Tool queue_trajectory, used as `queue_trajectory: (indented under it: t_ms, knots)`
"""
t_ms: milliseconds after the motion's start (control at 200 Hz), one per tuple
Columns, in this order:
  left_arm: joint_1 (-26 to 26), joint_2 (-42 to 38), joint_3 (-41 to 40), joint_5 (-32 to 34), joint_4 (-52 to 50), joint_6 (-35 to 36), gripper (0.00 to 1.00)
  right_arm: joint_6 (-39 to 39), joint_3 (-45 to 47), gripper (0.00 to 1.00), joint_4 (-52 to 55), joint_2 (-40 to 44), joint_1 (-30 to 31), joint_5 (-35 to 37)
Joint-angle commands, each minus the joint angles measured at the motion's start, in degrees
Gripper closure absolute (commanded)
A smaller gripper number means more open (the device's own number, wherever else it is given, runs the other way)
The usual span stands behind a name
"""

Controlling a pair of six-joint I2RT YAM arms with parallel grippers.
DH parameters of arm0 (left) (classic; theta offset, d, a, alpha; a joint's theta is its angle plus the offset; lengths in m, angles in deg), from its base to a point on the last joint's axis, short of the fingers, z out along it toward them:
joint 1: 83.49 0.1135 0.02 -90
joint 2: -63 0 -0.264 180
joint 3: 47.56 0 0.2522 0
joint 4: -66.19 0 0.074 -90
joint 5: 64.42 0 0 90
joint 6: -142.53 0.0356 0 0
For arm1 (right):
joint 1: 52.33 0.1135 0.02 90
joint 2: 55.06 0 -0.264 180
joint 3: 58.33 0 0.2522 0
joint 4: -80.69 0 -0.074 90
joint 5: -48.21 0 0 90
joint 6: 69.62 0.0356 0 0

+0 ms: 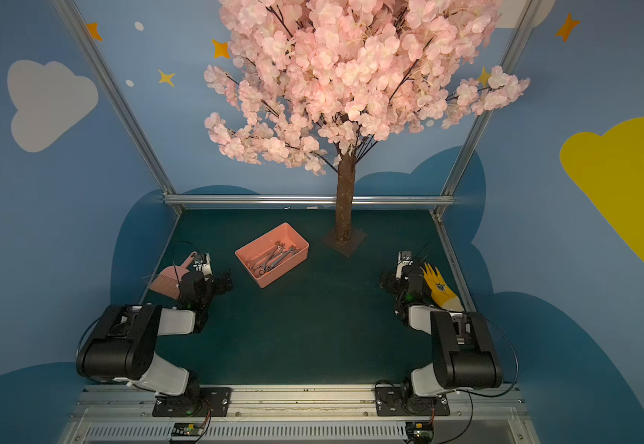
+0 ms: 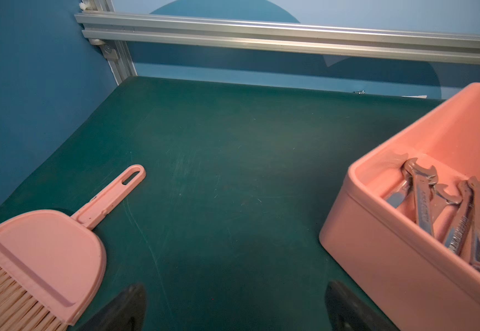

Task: Take out the wrench from the storage box
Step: Move the storage box to the center of the board.

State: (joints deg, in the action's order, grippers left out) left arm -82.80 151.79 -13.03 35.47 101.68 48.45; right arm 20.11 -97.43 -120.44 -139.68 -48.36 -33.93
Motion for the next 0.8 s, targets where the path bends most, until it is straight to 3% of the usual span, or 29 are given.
queue_trajectory:
  t_ms: [0,596,651,796]
  knots:
    - [0.0,-0.7,0.9,0.1,-0.4,0.6,0.00,-0.3,-1.0,0.01,-0.6,0.2,0.1,0.1]
    - [0.0,-1.6,0.4,-0.8,0.0,0.8,0.00,-0.4,-1.7,0.02,0.6,1.4,-1.7,-6.3]
    - [-0.1,-3.9,0.9,-1.7,-2.7,1.4,0.00,-1.5,-3.1,0.02,4.9,3.6,-1.5,-8.4]
    - [-0.9,-12.4,5.9,-2.1,-17.5,2.5,0.00,-2.0,-5.4,0.02,13.8,11.2,0.7,-6.3]
